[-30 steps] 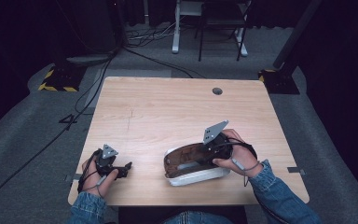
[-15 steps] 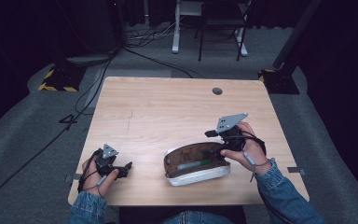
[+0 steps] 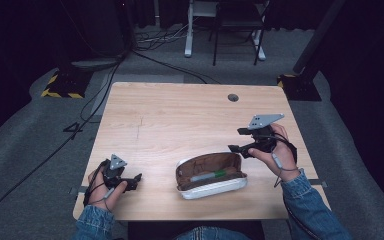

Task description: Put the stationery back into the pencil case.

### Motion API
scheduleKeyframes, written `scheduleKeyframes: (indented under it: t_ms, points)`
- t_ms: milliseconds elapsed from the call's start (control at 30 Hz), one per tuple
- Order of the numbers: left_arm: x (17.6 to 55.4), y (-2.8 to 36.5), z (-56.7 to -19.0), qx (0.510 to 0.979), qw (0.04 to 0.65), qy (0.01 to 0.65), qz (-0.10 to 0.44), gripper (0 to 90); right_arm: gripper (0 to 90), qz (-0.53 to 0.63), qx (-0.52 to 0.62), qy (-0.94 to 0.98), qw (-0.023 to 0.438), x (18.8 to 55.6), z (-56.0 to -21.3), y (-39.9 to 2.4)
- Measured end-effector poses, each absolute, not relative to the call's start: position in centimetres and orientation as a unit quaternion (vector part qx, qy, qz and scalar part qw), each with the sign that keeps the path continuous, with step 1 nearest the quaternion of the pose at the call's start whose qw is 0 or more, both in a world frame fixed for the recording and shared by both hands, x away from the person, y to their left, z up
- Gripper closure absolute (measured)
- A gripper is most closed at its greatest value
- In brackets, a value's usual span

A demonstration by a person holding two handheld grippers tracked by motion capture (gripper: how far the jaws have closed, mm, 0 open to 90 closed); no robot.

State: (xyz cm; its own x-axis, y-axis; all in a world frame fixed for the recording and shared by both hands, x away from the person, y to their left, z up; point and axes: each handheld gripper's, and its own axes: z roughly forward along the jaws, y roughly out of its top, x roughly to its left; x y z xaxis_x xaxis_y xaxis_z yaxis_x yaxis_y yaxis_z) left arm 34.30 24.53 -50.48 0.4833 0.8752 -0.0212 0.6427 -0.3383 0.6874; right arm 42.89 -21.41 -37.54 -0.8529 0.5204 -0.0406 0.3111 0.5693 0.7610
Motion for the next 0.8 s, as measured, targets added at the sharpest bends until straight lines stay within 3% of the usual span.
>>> scheduleKeyframes:
  t_ms: [800]
  points:
    - [34.4,24.5,-50.5,0.799,0.324,0.476,0.177,10.9,19.6,0.369,0.359,0.841,0.169,47.4,-41.4,-28.5]
